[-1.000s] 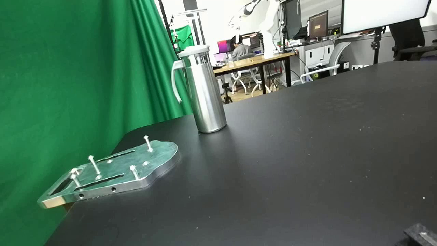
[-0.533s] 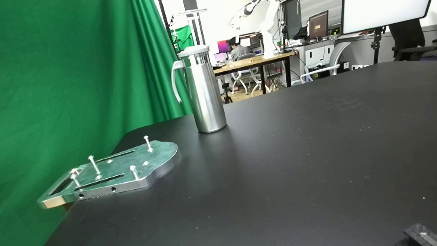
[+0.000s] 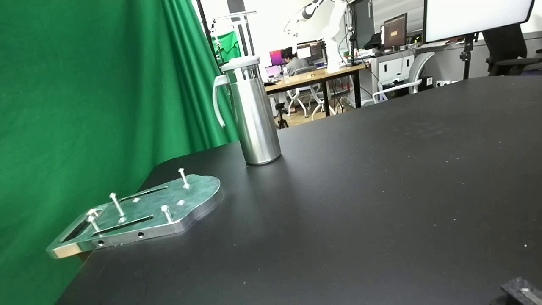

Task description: Open the flask

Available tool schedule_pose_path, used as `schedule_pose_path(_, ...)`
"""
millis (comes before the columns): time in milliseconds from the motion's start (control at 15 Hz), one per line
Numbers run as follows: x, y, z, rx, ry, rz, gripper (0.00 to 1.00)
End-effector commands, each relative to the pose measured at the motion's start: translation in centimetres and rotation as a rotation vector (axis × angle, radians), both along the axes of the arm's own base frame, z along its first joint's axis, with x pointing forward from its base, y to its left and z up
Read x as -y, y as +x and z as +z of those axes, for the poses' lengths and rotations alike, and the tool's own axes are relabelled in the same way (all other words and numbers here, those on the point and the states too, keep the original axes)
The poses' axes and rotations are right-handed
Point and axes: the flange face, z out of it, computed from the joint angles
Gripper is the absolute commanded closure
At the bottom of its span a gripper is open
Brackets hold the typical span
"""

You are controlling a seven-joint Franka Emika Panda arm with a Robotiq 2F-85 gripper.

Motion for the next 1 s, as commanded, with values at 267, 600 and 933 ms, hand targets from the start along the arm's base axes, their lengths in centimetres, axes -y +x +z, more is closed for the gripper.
schedule_pose_path(267,-9.8,10.6,2.4,0.049,-0.067,0.124,0.4)
schedule_pose_path(600,-17.2,15.3,2.8,0.044,-0.073,0.254,0.75)
schedule_pose_path(933,-20.7,17.2,2.5,-0.007,-0.073,0.356,1.0)
